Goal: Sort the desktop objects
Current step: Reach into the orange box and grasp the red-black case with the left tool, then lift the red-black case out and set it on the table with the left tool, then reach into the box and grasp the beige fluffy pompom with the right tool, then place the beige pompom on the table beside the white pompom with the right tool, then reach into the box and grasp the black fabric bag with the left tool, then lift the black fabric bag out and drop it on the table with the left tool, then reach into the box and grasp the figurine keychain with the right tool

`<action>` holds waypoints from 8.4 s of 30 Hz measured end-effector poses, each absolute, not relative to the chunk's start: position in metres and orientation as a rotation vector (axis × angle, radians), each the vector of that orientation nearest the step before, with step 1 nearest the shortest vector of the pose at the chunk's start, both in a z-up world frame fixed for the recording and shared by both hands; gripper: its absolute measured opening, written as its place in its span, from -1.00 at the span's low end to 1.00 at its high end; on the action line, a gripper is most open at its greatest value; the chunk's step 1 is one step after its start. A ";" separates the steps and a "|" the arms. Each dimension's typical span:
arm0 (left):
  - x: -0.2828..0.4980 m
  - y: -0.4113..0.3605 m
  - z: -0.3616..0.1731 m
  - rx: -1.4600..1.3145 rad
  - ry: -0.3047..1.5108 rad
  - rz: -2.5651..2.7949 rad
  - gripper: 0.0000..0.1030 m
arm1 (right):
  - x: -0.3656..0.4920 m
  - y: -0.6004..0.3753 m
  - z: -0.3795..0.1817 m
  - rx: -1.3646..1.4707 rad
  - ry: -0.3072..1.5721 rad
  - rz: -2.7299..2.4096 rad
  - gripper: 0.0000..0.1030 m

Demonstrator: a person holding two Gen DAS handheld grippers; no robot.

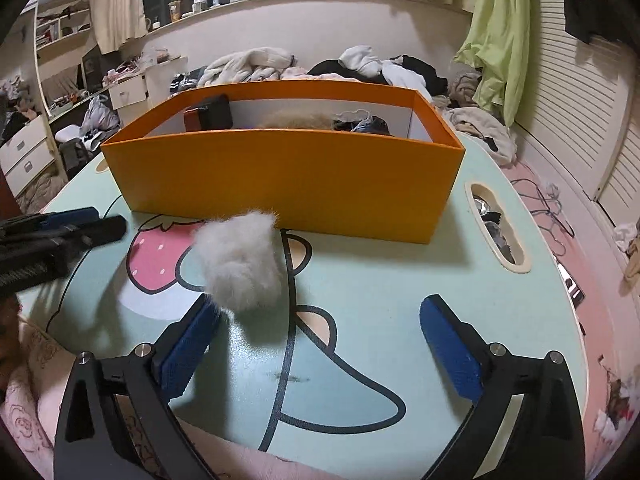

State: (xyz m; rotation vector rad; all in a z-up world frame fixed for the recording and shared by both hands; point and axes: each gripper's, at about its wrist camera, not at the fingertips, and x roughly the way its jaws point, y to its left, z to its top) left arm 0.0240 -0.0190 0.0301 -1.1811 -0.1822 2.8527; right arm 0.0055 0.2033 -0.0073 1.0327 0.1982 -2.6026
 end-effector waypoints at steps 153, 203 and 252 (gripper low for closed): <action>0.010 0.009 0.113 -0.935 -0.196 2.701 -0.21 | 0.001 0.185 -0.015 0.981 0.202 -2.576 0.85; 0.008 -0.043 0.033 -1.066 -0.486 2.692 0.42 | -0.005 0.190 -0.025 0.964 0.199 -2.580 0.91; 0.042 -0.043 -0.021 -1.204 0.075 2.819 1.00 | -0.135 0.145 0.073 1.359 -0.169 -2.230 -0.28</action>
